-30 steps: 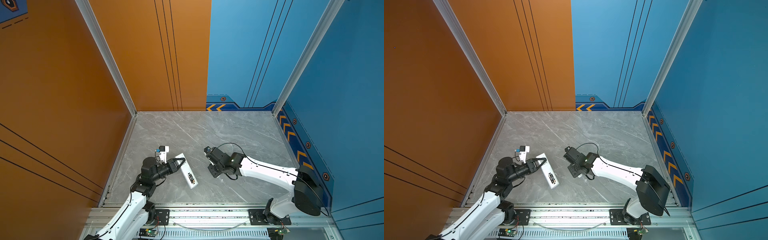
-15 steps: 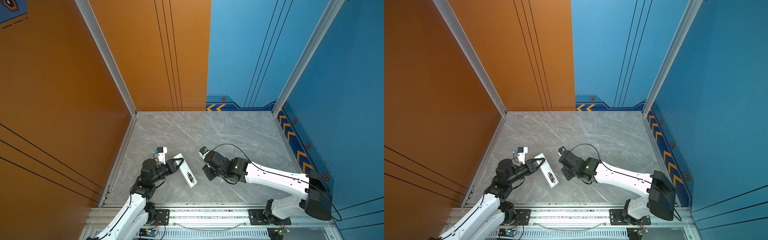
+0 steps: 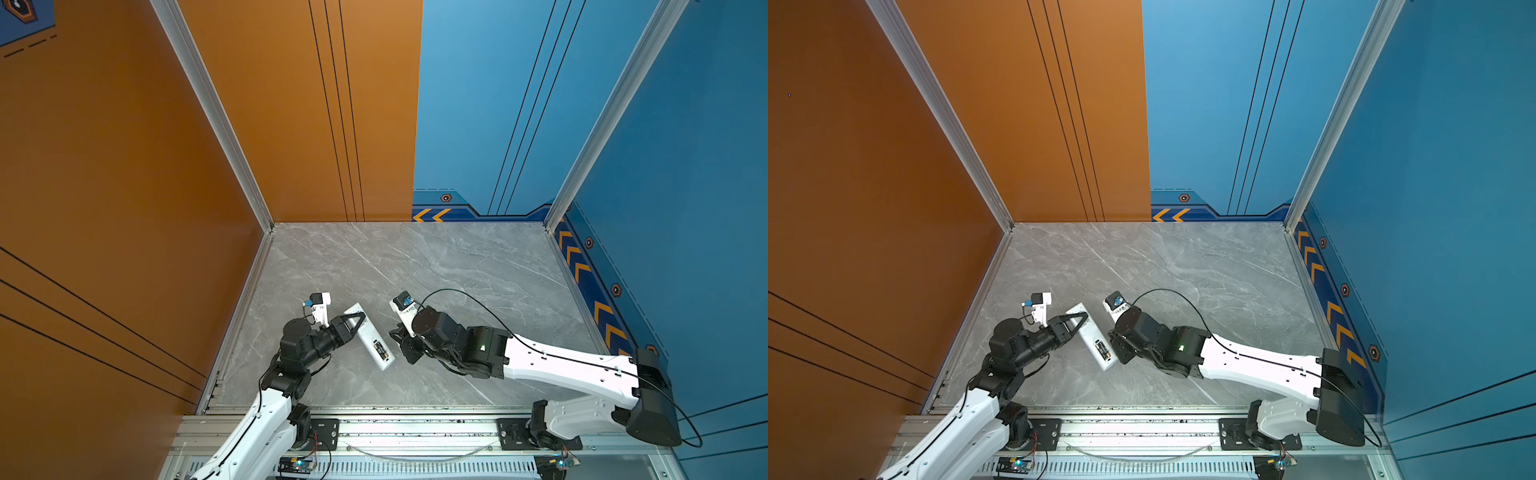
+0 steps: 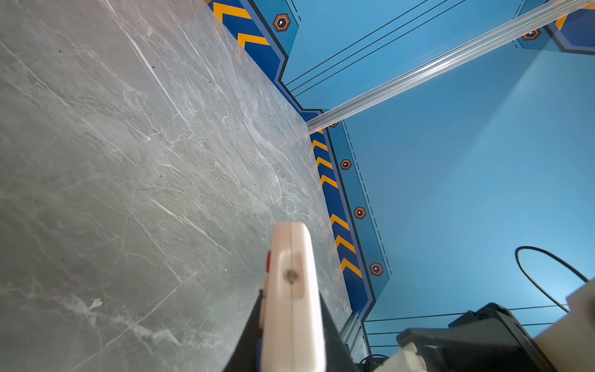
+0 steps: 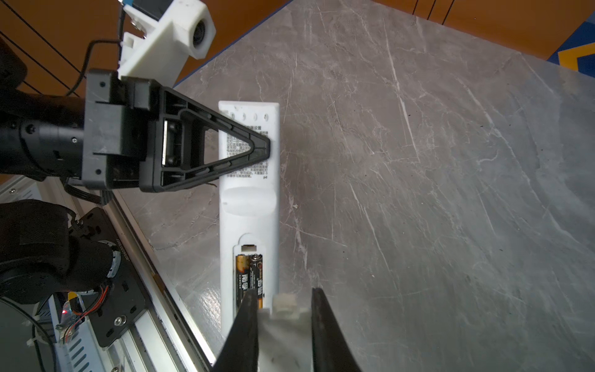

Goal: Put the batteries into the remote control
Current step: 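Lift the white cover with the right gripper and carry it toward the remote, then lower the white cover onto the battery compartment with the right gripper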

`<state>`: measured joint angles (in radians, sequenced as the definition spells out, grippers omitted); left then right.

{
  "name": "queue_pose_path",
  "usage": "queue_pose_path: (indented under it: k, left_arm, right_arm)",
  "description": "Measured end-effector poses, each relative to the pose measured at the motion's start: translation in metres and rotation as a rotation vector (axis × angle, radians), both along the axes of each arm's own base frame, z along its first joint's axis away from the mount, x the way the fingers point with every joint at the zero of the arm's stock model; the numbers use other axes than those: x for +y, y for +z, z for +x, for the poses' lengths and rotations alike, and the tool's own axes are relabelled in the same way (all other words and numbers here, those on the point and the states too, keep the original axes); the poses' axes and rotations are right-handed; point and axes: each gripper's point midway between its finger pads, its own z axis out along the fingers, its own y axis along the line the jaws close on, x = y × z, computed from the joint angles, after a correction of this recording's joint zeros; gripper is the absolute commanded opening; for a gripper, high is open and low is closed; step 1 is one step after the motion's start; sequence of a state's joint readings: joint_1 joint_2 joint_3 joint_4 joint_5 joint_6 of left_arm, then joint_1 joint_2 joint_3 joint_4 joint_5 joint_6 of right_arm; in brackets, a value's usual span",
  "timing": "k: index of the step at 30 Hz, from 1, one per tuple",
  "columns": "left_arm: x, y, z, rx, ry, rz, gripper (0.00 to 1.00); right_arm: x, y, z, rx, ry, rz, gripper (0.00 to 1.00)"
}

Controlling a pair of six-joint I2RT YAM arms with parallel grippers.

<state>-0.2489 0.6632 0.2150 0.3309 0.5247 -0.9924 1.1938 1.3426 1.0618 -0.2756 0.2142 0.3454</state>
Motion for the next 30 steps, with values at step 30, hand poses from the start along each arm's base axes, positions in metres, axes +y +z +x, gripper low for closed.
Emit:
queue_pose_path:
  k: [30]
  left_arm:
    - [0.004, 0.024, 0.0, -0.087, 0.031, -0.086, 0.0]
  right_arm:
    - [0.037, 0.006, -0.012, -0.092, 0.055, 0.072, 0.12]
